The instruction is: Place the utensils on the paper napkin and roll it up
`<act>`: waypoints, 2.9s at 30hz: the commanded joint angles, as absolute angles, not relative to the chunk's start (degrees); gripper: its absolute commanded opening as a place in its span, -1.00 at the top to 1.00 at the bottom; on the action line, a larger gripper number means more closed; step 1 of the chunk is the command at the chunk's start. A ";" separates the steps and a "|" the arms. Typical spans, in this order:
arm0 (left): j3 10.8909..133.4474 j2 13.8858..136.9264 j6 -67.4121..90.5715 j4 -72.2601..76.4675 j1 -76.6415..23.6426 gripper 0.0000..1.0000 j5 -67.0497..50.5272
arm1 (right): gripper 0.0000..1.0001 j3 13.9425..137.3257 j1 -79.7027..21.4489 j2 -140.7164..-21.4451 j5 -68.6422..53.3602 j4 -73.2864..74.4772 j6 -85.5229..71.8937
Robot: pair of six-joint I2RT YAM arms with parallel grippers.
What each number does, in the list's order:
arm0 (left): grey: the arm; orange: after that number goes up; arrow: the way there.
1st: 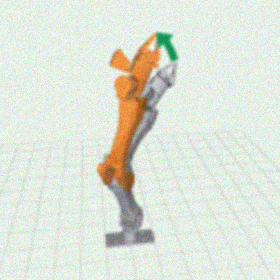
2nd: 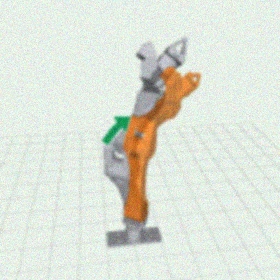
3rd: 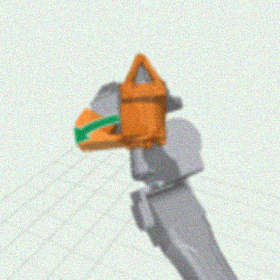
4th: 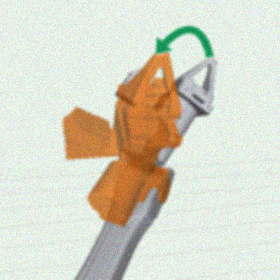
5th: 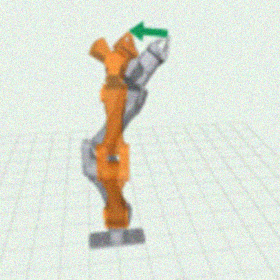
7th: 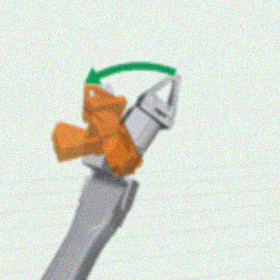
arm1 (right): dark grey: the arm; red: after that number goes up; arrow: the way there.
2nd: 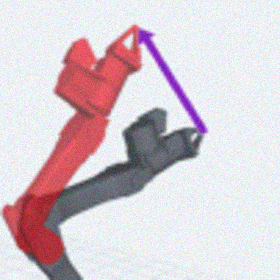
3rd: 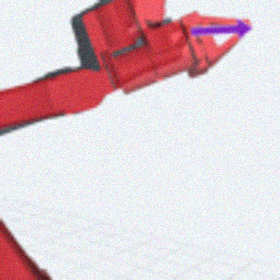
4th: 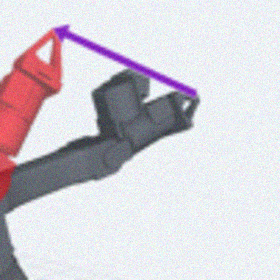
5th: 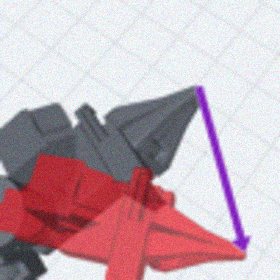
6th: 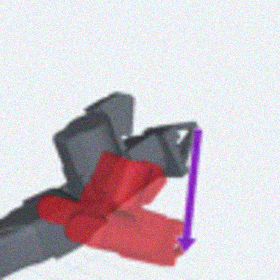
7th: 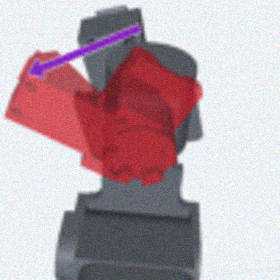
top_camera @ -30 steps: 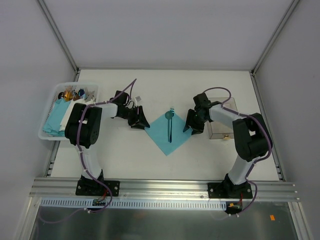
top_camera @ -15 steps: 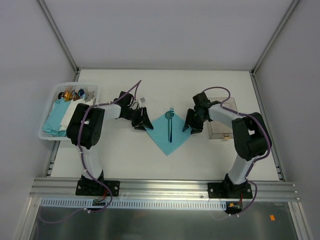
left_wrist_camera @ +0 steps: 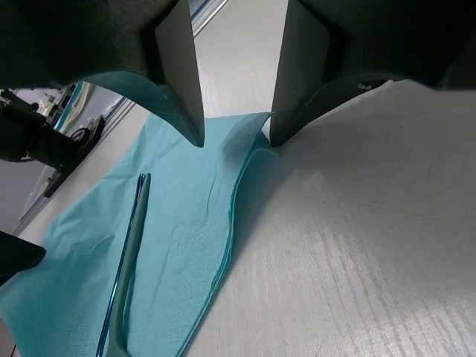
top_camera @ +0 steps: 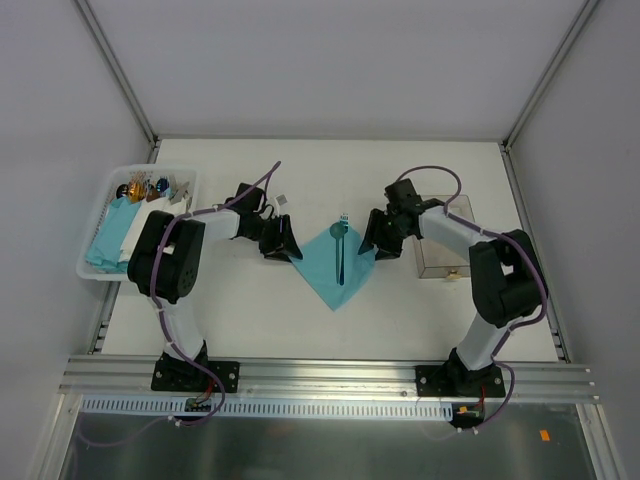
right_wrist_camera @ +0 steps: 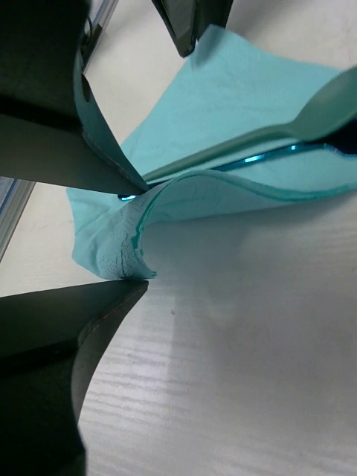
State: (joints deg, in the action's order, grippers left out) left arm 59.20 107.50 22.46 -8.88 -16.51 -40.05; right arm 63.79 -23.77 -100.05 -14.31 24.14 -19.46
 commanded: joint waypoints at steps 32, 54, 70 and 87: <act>61.17 103.97 16.26 -15.47 -16.61 0.28 -32.52 | 0.78 74.71 -29.53 -107.22 -22.50 18.63 -22.68; 61.87 100.03 16.43 -15.47 -16.35 0.31 -34.63 | 0.45 77.87 -31.29 -113.82 -25.31 16.70 -23.99; 60.91 93.70 12.75 -15.56 -16.00 0.26 -35.59 | 0.38 71.90 -27.43 -102.23 -21.19 22.04 -19.79; 55.21 80.42 -32.94 -23.20 -45.04 0.52 -23.22 | -0.25 66.36 -17.94 -89.74 -11.16 31.55 -12.30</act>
State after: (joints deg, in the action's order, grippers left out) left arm 57.80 82.17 -18.61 -19.68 -37.15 -30.06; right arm 66.26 -19.27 -94.04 -13.30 29.63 -13.98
